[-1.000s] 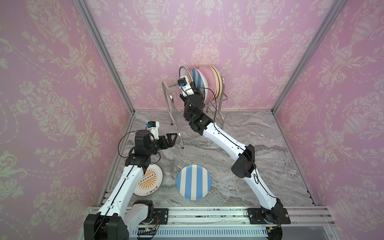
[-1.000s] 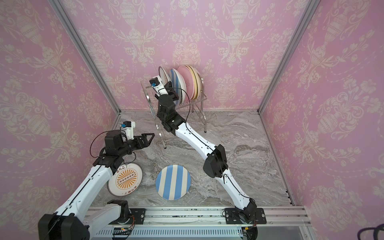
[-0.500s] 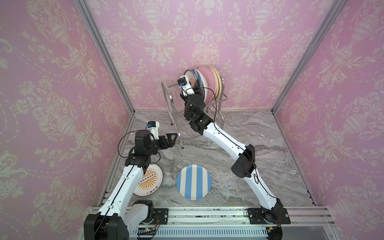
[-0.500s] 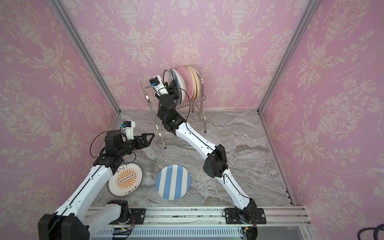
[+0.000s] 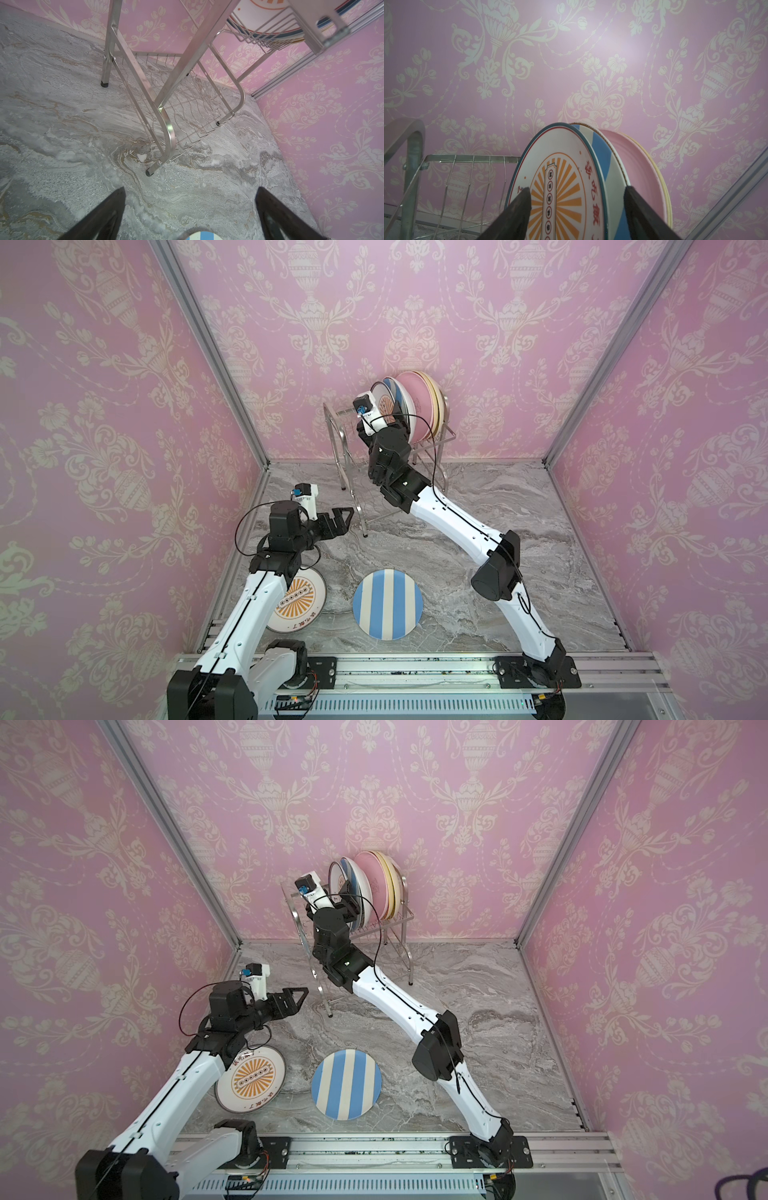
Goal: Load the plates into the dish rack
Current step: 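Open the right gripper and withdraw it from the rack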
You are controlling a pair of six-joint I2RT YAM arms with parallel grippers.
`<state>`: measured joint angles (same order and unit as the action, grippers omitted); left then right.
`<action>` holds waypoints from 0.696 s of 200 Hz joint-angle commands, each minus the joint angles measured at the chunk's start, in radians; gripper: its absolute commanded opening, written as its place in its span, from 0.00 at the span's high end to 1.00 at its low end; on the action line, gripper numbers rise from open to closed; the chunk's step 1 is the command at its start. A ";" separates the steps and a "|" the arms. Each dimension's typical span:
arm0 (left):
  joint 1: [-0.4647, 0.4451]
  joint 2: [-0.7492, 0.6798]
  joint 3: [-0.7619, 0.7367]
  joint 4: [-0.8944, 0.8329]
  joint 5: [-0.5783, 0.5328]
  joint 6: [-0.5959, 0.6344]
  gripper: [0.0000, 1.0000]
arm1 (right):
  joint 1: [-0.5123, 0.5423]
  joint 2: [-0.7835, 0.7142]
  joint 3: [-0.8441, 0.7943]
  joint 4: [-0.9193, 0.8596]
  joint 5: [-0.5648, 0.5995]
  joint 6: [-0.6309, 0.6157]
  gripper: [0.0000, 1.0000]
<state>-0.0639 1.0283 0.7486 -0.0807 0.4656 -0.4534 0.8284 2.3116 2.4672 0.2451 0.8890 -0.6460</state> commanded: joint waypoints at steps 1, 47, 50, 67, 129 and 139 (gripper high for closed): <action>-0.010 -0.017 -0.005 -0.036 -0.036 0.030 0.01 | 0.008 -0.056 0.017 -0.089 0.016 0.059 0.23; -0.010 -0.007 0.033 -0.112 -0.125 0.049 0.01 | 0.014 -0.192 -0.079 -0.293 -0.068 0.226 0.16; -0.009 -0.006 0.036 -0.118 -0.134 0.052 0.01 | 0.014 -0.206 -0.086 -0.315 -0.083 0.248 0.16; -0.010 -0.008 0.039 -0.128 -0.167 0.054 0.01 | 0.013 -0.268 -0.117 -0.435 -0.150 0.348 0.15; -0.067 -0.017 0.033 -0.212 -0.257 0.057 0.01 | -0.018 -0.696 -0.641 -0.690 -0.454 0.672 0.06; -0.097 -0.011 0.037 -0.241 -0.277 0.053 0.01 | -0.053 -0.782 -0.754 -0.721 -0.579 0.765 0.08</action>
<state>-0.1078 1.0264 0.7563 -0.2306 0.2653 -0.4267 0.8246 1.6882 1.9079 -0.3161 0.5728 -0.1337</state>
